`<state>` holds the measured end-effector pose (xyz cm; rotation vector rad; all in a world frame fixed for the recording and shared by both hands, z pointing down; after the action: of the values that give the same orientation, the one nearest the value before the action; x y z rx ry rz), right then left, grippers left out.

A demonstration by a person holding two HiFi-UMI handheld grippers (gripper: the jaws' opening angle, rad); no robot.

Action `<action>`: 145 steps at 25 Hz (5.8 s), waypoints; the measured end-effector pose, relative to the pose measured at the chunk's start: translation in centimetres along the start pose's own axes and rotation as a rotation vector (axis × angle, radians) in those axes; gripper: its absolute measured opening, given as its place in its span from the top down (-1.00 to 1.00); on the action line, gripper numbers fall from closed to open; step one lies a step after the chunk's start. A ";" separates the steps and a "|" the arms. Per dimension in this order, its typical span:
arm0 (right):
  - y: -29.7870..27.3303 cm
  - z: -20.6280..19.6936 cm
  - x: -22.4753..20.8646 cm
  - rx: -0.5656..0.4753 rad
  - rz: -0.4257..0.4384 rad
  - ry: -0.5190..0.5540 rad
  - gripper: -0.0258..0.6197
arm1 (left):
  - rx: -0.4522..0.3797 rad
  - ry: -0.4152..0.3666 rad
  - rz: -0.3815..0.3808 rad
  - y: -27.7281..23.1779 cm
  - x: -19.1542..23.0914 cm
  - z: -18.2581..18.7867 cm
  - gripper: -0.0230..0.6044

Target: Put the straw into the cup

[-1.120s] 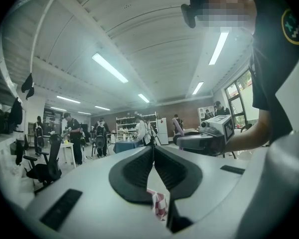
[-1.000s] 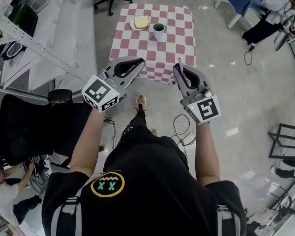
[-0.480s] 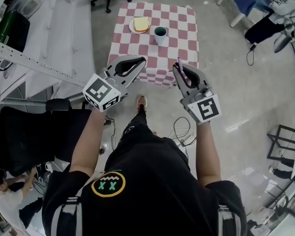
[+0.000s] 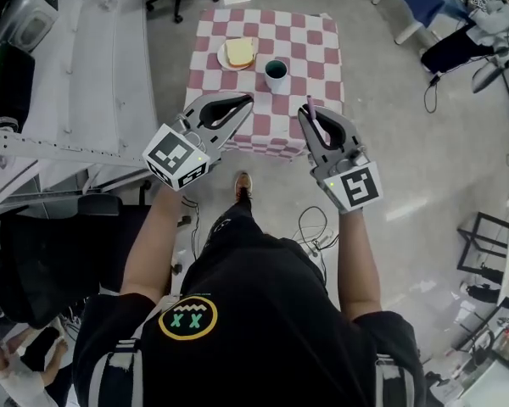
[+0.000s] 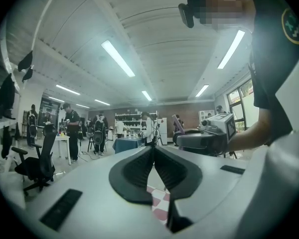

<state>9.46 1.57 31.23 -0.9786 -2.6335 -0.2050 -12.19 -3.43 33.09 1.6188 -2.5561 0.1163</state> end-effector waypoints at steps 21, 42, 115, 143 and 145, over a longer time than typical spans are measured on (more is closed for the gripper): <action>-10.7 -3.3 -5.6 0.049 -0.046 -0.001 0.79 | 0.008 0.023 -0.090 -5.9 11.9 0.5 0.83; -15.3 -9.4 -12.2 -0.002 0.041 -0.026 0.78 | 0.015 -0.002 -0.049 -13.8 16.5 -1.6 0.83; -18.4 -32.5 -10.8 0.129 0.022 -0.181 0.76 | 0.100 0.061 0.101 -20.0 22.0 -19.5 0.83; -16.8 -21.3 -13.2 0.007 0.030 -0.063 0.51 | 0.086 -0.012 0.079 -18.1 18.0 -10.6 0.83; -16.4 -19.4 -13.4 -0.009 0.025 -0.036 0.52 | 0.080 -0.026 0.068 -17.8 17.3 -9.3 0.83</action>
<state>13.14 -23.68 44.41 -1.0274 -2.6537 -0.1953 -2.88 -25.37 44.75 1.5702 -2.6590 0.2081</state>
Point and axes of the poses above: the fingertips, and each gripper's own axes: y backward along the fingers, x to its left, z out of its top, the point moved 9 cm from there along y, backward along the fingers, and after that the axes turned 10 degrees about y, right-handed, at the moved point
